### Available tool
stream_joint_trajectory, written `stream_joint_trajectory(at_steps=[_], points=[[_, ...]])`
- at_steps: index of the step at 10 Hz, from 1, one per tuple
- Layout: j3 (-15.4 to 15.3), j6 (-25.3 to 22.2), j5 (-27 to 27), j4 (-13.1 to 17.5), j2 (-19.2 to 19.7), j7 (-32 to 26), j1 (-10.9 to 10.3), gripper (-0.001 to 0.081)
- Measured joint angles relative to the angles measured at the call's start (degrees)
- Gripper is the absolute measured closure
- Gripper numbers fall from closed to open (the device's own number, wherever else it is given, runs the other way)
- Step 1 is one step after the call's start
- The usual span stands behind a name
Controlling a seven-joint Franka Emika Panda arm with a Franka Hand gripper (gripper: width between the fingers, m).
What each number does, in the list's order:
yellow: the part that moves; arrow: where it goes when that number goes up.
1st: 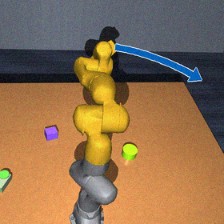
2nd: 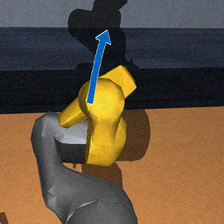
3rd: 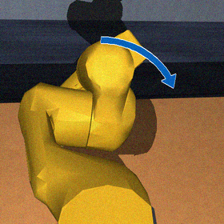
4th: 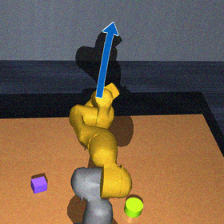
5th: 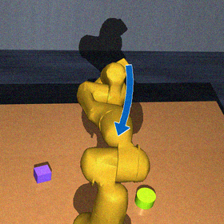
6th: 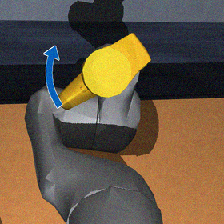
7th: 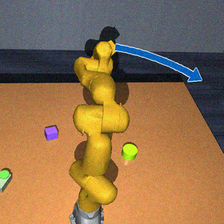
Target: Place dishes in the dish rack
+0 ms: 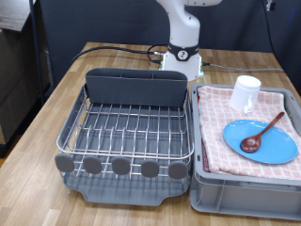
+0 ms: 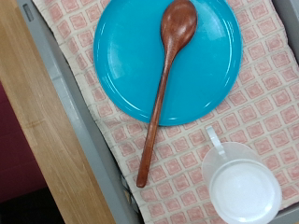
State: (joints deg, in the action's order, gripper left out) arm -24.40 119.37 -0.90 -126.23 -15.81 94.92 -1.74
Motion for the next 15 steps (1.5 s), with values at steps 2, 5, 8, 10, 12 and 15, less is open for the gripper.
stream_joint_trajectory(at_steps=[2, 5, 8, 10, 12, 15], points=[[-0.41, 0.98, -0.94, -0.28, 0.62, 1.96, 0.09, 0.0003], [-1.87, 2.20, -3.20, -0.32, 1.75, 4.13, 0.08, 0.0003], [-4.24, 6.44, -8.37, -1.26, 4.73, 14.23, 0.14, 0.0003], [-4.76, 9.31, -9.41, -2.52, 6.61, 16.91, 0.14, 0.0003], [-4.67, 13.17, -10.66, -3.90, 8.92, 17.98, 0.17, 0.0003], [-4.02, 17.74, -13.66, -5.21, 12.85, 19.19, 0.33, 0.0003]])
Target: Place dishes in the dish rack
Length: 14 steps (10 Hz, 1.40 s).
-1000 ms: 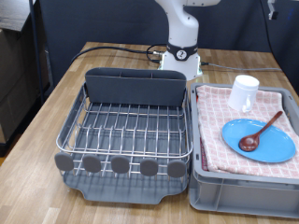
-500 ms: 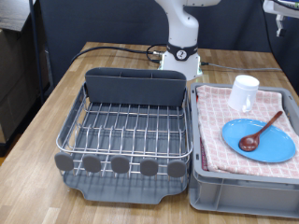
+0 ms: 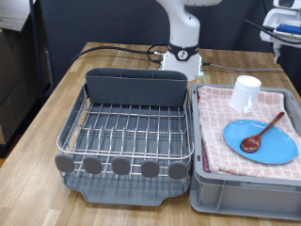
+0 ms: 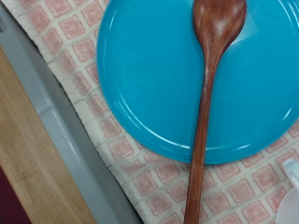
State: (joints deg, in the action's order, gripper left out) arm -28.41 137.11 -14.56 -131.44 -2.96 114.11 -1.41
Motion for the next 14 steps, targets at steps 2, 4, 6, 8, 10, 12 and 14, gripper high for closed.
stream_joint_trajectory(at_steps=[2, 4, 6, 8, 10, 12, 14], points=[[0.40, 1.45, -1.94, -0.24, 2.28, 2.30, 0.02, 0.0003], [0.83, 3.86, -4.29, -0.70, 4.19, 4.65, 0.02, 0.0003], [0.95, 4.98, -4.72, -0.91, 4.79, 5.06, 0.02, 0.0003], [0.98, 4.53, -6.08, -0.88, 5.01, 5.03, 0.02, 0.0003], [1.24, 5.32, -7.58, -0.77, 6.78, 5.57, 0.02, 0.0003], [1.59, 6.26, -10.09, -0.49, 9.19, 8.35, -0.07, 0.0003], [2.14, 7.25, -12.63, -0.28, 11.31, 12.14, -0.50, 0.0003]])
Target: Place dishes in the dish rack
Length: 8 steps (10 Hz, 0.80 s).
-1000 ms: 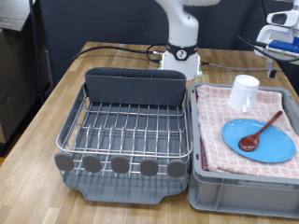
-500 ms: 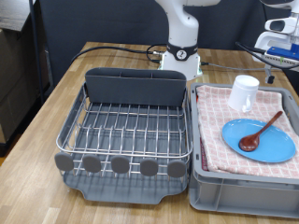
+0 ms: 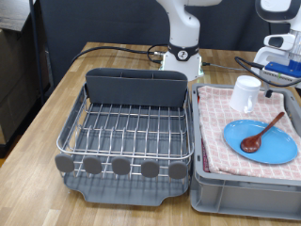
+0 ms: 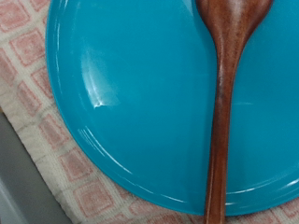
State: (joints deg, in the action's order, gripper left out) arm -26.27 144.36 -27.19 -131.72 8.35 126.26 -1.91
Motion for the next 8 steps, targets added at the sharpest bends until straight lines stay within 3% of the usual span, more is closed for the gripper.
stream_joint_trajectory(at_steps=[5, 8], points=[[1.34, 2.63, -5.52, 0.57, 5.05, 4.23, -0.76, 0.0003], [3.21, 3.16, -10.25, 1.03, 6.93, 9.88, -2.07, 0.0003]])
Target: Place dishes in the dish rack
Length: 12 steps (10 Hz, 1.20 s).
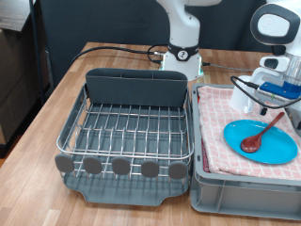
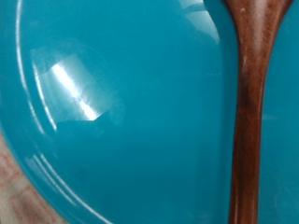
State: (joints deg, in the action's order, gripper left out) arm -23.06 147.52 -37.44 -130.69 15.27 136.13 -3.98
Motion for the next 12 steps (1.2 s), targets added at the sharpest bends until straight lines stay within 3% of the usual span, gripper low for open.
stream_joint_trajectory(at_steps=[3, 10, 11, 12], points=[[1.50, 2.30, -4.31, -0.10, 1.43, 4.56, -0.47, 0.0003], [3.18, 6.10, -8.45, -2.13, 2.14, 9.98, -0.68, 0.0003], [3.38, 6.65, -8.85, -2.47, 2.14, 10.45, -0.68, 0.0078], [3.49, 6.98, -8.88, -2.75, 2.14, 10.48, -0.68, 0.0267]])
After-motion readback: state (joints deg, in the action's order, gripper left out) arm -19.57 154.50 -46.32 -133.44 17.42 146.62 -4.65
